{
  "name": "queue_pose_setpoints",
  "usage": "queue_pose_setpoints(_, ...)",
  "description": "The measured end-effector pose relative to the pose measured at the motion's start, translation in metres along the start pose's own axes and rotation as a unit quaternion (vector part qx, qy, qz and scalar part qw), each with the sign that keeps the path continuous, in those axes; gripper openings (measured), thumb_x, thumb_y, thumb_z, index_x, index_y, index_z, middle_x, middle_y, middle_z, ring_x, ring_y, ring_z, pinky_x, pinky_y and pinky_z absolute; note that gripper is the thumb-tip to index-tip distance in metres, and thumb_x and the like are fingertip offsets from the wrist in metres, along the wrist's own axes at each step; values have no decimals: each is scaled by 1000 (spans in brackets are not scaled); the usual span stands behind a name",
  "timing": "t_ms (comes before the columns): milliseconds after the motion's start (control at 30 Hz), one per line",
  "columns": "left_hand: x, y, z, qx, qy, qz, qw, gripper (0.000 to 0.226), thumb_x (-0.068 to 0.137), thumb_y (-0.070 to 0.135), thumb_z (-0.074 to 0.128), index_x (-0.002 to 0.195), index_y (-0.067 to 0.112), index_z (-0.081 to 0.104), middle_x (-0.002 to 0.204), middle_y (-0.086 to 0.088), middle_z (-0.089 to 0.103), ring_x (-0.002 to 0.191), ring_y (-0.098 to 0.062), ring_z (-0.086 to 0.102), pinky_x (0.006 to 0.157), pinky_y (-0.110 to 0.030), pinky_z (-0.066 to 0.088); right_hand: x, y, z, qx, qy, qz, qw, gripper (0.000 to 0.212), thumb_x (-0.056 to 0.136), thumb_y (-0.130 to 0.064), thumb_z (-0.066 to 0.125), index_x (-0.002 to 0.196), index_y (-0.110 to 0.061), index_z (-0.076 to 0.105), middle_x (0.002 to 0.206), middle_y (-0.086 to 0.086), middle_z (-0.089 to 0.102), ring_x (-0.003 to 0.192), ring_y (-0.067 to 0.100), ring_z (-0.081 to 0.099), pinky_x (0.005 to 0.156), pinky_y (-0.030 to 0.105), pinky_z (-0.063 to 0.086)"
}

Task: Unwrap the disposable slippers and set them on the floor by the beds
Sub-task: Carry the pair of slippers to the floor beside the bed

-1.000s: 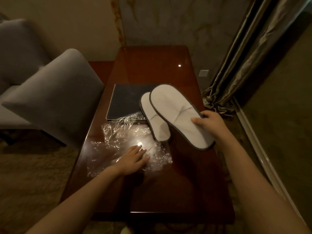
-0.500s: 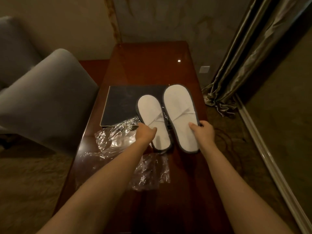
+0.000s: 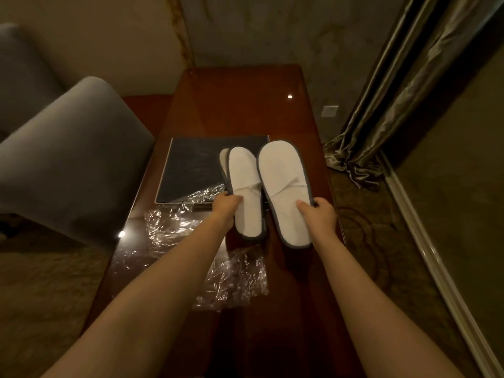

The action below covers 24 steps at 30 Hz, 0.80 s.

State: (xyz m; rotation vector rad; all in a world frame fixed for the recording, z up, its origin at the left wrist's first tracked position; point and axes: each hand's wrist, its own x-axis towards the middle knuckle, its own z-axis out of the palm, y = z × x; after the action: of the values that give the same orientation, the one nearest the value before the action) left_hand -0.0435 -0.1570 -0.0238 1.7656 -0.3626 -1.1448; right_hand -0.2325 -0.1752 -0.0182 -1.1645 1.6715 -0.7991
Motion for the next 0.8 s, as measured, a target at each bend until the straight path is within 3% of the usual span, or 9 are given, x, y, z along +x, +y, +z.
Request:
queue_pose_setpoints(100, -13, 14, -4, -28, -4, 22, 999, 29, 89, -3, 50, 118, -2, 53, 98, -15, 60, 93, -29, 55, 75, -38, 50, -6, -12, 0, 15, -13, -12, 1000, 35, 84, -29, 64, 110, -6, 60, 111, 11, 62, 94, 26, 59, 77, 36, 49)
queue_pose_setpoints(233, -31, 34, -27, -57, 25, 37, 997, 34, 89, 2, 50, 123, -5, 49, 110, -19, 57, 88, -27, 57, 75, -37, 47, -18, -43, 6, 37, -41, -46, 997, 20, 85, -29, 62, 95, -12, 57, 101, 8, 61, 79, 19, 55, 65, 31, 43)
queue_pose_setpoints(367, -48, 55, -75, -89, 75, 49, 992, 35, 88, 3, 48, 122, -4, 53, 111, -19, 60, 92, -30, 56, 79, -38, 47, -40, -90, 31, 55, -91, -96, 990, 15, 87, -28, 60, 92, -15, 54, 90, 4, 59, 73, 15, 54, 55, 27, 43)
queue_pose_setpoints(467, -64, 69, -129, -122, 109, 87, 983, 32, 88, 0, 47, 119, -2, 55, 94, -13, 64, 75, -24, 60, 67, -33, 49, -67, -124, 66, 55, -139, -135, 979, 16, 89, -29, 57, 94, -15, 52, 80, -2, 54, 66, 13, 51, 50, 25, 39)
queue_pose_setpoints(567, -81, 73, -193, -150, 155, 113, 970, 29, 88, -2, 45, 114, -5, 56, 78, -7, 61, 68, -21, 58, 62, -33, 51, -103, -153, 111, 63, -176, -149, 971, 16, 89, -27, 57, 95, -13, 52, 82, 0, 53, 67, 12, 48, 56, 28, 42)
queue_pose_setpoints(633, -92, 70, -238, -164, 193, 126, 959, 27, 88, -1, 46, 113, -3, 56, 79, -7, 61, 69, -20, 57, 64, -33, 51, -130, -167, 145, 74, -208, -152, 964, 14, 88, -26, 57, 93, -14, 51, 83, 1, 53, 69, 13, 48, 64, 33, 44)
queue_pose_setpoints(733, -108, 59, -311, -191, 242, 132, 942, 27, 89, 1, 47, 114, 0, 55, 83, -5, 61, 72, -18, 57, 63, -31, 49, -178, -179, 199, 76, -270, -172, 944, 21, 87, -24, 58, 104, -10, 56, 95, 5, 57, 77, 17, 52, 59, 28, 43)
queue_pose_setpoints(800, -116, 47, -361, -212, 267, 134, 931, 28, 88, 0, 47, 115, -1, 56, 85, -6, 63, 75, -21, 58, 65, -32, 50, -213, -182, 238, 68, -304, -190, 931, 31, 86, -20, 60, 114, -6, 57, 104, 10, 61, 90, 24, 57, 70, 32, 48)
